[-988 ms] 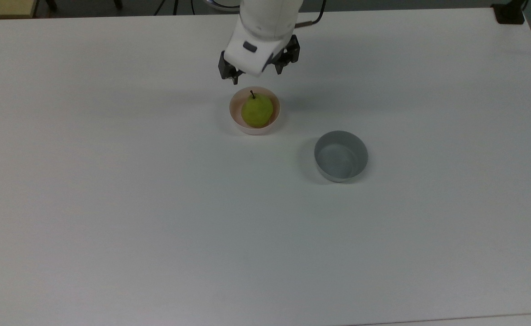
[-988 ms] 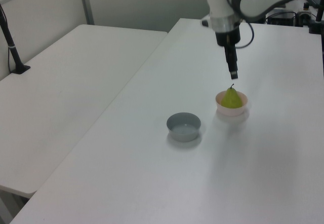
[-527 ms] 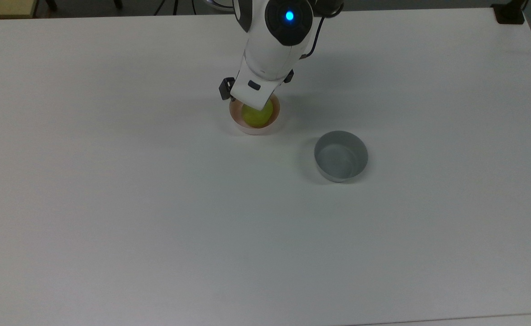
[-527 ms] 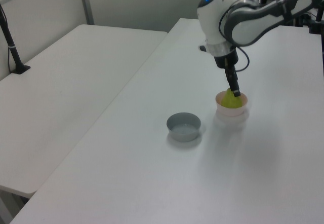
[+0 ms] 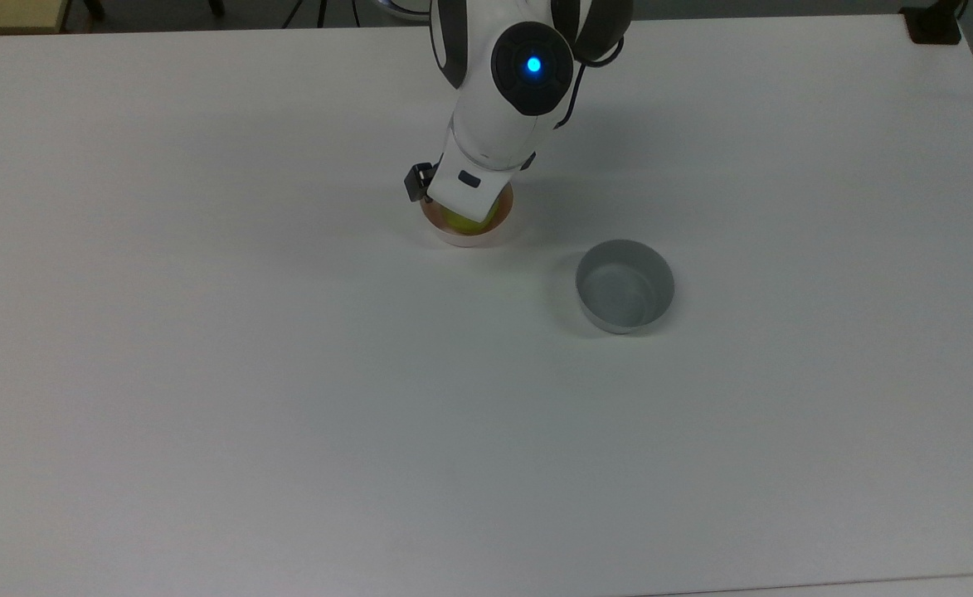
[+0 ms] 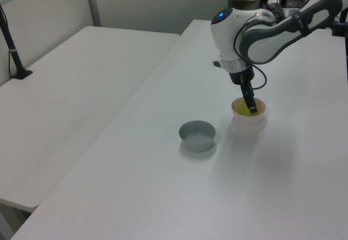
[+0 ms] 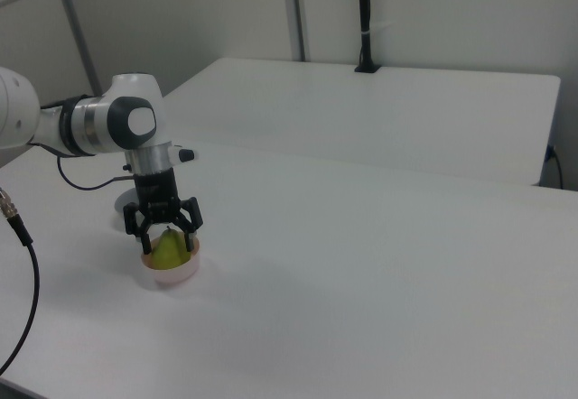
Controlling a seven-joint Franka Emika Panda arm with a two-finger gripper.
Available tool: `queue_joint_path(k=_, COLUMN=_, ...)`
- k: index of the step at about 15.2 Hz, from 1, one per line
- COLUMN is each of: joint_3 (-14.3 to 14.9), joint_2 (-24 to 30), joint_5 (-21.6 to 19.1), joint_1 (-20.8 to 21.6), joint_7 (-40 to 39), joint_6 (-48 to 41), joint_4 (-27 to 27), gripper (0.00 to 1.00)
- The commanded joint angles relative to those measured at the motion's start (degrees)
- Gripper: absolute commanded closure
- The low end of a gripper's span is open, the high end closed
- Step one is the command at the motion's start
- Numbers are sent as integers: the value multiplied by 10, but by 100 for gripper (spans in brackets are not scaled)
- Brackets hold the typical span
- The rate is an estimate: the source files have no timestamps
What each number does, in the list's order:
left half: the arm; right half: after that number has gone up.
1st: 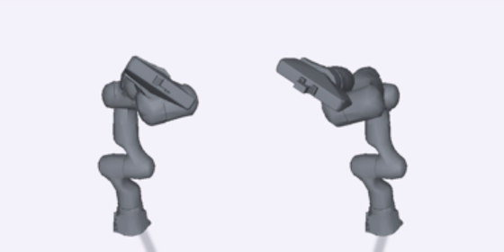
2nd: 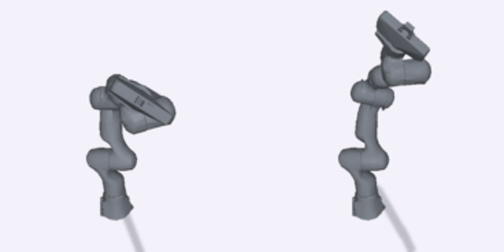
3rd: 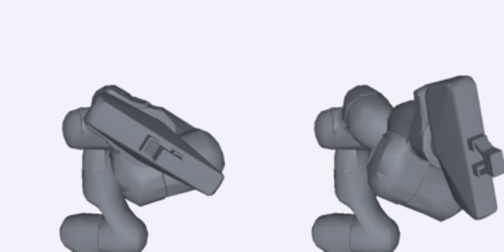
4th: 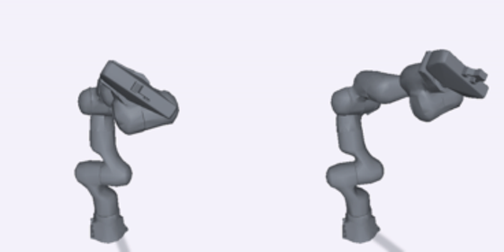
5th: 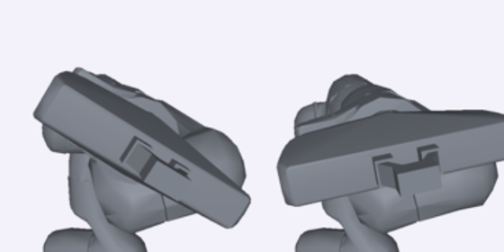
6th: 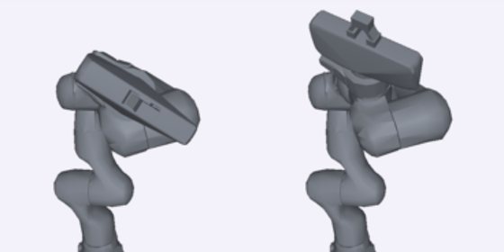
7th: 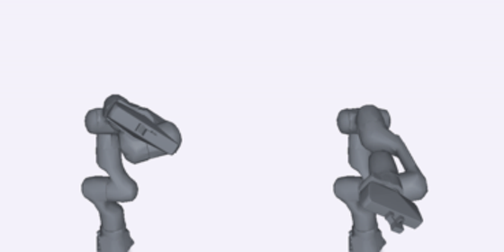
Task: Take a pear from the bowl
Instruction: 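Close the gripper around the green pear inside the pink bowl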
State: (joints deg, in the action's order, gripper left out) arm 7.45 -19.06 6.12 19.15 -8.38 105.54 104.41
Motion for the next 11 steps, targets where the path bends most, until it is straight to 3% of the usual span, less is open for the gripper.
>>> queue_joint_path(k=1, joint_3=4, joint_2=-1, joint_5=9, joint_1=9, joint_7=-2, joint_6=32, joint_4=11, gripper=4)
queue_joint_path(k=5, joint_3=3, joint_2=-2, joint_5=9, joint_1=12, joint_7=-1, joint_6=32, joint_4=11, gripper=24)
queue_joint_path(k=8, joint_3=3, joint_2=0, joint_5=9, joint_1=14, joint_7=-2, joint_6=30, joint_4=10, gripper=48)
queue_joint_path(k=11, joint_3=1, joint_2=23, joint_5=8, joint_1=15, joint_7=-7, joint_6=20, joint_4=8, gripper=52)
